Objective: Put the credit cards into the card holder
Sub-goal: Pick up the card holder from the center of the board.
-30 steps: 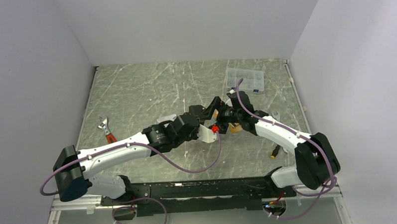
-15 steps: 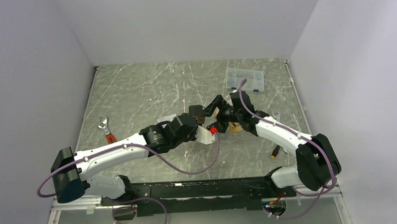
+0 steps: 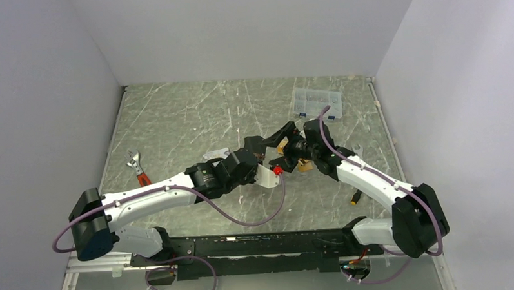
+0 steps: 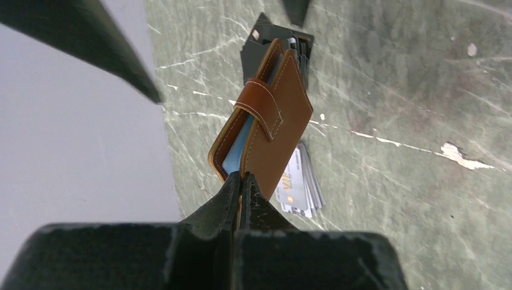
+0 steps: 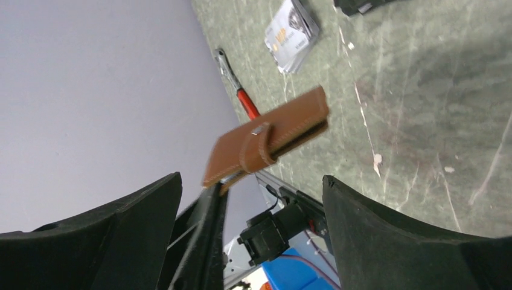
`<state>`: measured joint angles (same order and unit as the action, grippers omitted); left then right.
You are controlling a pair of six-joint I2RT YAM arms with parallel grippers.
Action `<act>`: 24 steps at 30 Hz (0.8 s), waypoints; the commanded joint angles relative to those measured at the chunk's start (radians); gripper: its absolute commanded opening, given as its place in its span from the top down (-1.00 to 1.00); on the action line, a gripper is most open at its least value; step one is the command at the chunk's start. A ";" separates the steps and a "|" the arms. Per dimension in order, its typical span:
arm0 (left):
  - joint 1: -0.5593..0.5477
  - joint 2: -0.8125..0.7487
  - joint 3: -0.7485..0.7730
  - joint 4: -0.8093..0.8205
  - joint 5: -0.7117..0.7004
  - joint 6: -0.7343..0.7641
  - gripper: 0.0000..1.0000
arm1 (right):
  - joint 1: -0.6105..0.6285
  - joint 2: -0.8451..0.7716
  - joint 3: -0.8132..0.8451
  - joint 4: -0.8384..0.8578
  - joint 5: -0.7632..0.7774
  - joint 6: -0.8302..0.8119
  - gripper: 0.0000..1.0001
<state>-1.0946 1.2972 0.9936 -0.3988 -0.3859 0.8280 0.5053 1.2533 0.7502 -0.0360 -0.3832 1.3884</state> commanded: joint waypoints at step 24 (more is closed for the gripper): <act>-0.016 0.045 0.069 0.103 -0.061 -0.011 1.00 | 0.053 0.106 0.053 0.053 0.174 0.254 -0.55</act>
<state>-1.1034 1.3399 1.0214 -0.3260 -0.4404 0.8394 0.5552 1.3434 0.7502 -0.0154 -0.2096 1.6054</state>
